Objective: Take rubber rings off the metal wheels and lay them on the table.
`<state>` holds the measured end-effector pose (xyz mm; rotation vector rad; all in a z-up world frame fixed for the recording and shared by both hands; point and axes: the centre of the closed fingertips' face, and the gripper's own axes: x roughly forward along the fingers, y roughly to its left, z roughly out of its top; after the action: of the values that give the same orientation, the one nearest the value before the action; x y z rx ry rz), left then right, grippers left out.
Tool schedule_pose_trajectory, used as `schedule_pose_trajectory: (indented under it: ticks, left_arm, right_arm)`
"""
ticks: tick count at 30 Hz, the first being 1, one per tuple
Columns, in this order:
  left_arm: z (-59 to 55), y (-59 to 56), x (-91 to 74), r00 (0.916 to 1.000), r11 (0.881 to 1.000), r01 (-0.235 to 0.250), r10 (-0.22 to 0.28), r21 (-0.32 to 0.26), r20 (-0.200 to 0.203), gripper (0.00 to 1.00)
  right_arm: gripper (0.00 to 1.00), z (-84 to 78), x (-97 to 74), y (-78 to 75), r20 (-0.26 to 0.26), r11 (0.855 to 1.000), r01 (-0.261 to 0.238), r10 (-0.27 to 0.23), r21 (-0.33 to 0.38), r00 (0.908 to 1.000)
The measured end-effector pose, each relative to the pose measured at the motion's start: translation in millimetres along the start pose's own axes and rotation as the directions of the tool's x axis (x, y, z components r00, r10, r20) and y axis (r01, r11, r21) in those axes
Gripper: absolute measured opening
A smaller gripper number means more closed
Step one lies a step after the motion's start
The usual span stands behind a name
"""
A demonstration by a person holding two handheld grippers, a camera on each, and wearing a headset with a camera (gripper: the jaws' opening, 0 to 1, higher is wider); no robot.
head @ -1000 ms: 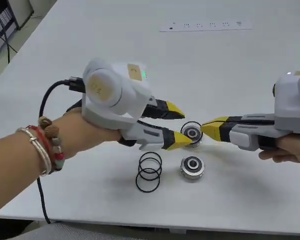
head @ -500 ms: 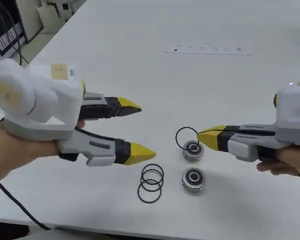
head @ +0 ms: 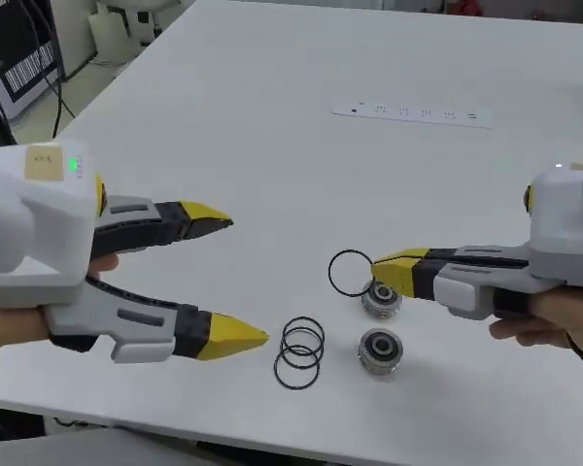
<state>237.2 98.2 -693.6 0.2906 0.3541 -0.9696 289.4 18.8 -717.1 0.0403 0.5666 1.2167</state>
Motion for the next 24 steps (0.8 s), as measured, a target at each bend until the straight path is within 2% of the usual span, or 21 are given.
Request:
schedule_pose_trajectory:
  ticks: [9, 13, 17, 24]
  left_arm:
    - [-18.1, -2.7, -14.6, 0.9995, 0.998, -0.032, 0.031, -0.046, -0.009, 0.74]
    - [-24.9, -5.2, -18.8, 0.999, 0.998, -0.043, 0.042, -0.049, -0.018, 0.76]
    - [-27.5, -6.6, -21.7, 0.9991, 0.996, -0.043, 0.042, -0.072, -0.006, 0.77]
    - [-31.6, -9.2, -25.0, 0.9993, 0.996, -0.037, 0.037, -0.085, -0.008, 0.77]
  right_arm:
    - [0.0, -8.6, 12.4, 19.0, -0.047, 0.999, -0.045, 0.045, -0.005, 0.9979]
    - [0.0, -20.8, 18.8, 30.7, -0.1, 0.996, -0.091, 0.09, 0.0, 0.9909]
    - [0.0, -31.2, 25.2, 37.4, -0.143, 0.994, -0.11, 0.106, -0.015, 0.984]
    - [0.0, -40.8, 35.0, 40.8, -0.186, 0.991, -0.133, 0.125, -0.03, 0.9746]
